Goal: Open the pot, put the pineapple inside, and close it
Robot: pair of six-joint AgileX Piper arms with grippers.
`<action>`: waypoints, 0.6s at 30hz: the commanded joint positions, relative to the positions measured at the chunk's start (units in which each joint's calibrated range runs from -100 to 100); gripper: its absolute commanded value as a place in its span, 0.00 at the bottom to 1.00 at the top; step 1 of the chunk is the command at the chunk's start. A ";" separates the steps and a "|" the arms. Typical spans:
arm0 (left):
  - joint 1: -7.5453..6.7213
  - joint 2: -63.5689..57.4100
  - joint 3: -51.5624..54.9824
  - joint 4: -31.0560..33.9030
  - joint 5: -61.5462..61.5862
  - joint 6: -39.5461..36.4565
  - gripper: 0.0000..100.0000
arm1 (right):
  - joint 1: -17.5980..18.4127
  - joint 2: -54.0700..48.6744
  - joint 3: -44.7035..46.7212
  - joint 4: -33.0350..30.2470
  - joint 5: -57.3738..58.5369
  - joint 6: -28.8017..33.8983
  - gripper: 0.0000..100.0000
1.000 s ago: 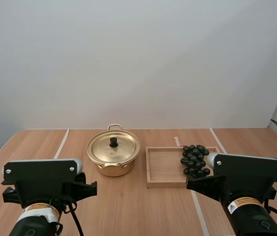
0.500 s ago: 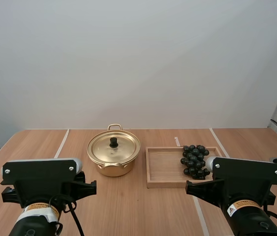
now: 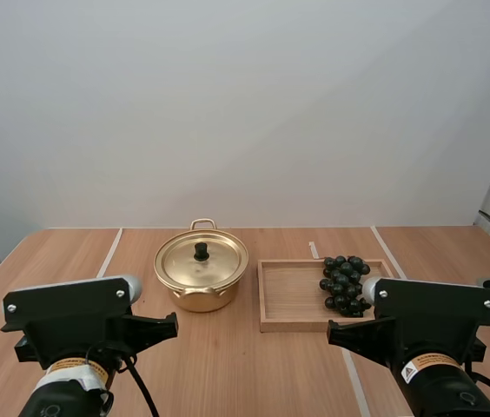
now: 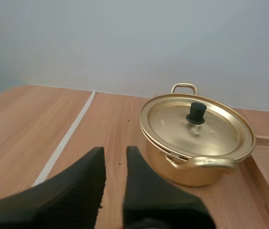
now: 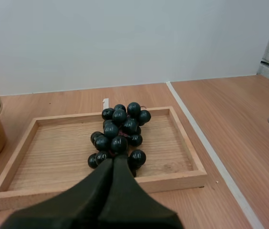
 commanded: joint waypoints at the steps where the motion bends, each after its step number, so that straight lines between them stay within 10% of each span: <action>1: 0.10 -0.26 0.14 -4.07 -0.79 0.74 0.00 | 0.21 -0.44 0.00 0.16 0.22 -0.43 0.00; 18: 0.10 -0.26 0.14 -9.03 -2.11 17.86 0.00 | 0.23 -0.44 0.00 0.24 0.22 -1.03 0.00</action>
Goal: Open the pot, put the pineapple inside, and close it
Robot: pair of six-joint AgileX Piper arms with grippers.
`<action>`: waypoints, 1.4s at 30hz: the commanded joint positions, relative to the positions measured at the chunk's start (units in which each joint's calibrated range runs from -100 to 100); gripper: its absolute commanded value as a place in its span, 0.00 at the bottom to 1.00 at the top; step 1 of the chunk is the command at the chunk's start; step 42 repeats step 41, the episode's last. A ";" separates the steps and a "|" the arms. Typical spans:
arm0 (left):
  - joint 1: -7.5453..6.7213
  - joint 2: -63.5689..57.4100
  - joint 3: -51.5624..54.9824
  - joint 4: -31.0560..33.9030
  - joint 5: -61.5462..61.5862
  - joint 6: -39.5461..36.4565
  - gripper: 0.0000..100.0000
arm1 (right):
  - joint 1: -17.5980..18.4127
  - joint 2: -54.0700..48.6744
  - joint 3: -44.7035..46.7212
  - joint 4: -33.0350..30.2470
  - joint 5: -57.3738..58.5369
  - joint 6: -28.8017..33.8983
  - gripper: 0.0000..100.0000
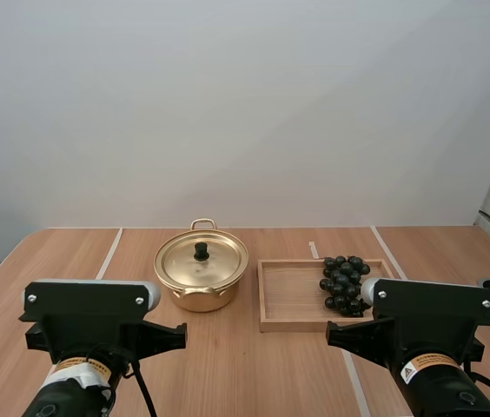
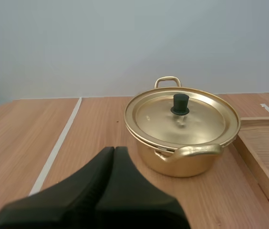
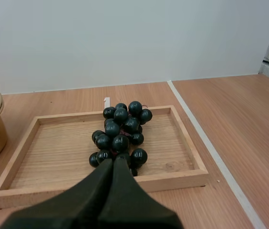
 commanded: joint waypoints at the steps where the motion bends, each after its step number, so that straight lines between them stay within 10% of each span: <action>1: 0.10 -0.26 0.14 0.27 -1.50 1.61 0.00 | 0.14 -0.44 0.00 0.24 -0.14 -2.03 0.00; 42: 0.10 -0.26 0.14 1.06 -1.98 1.60 0.00 | 1.19 -0.44 0.00 0.57 -0.15 -4.10 0.00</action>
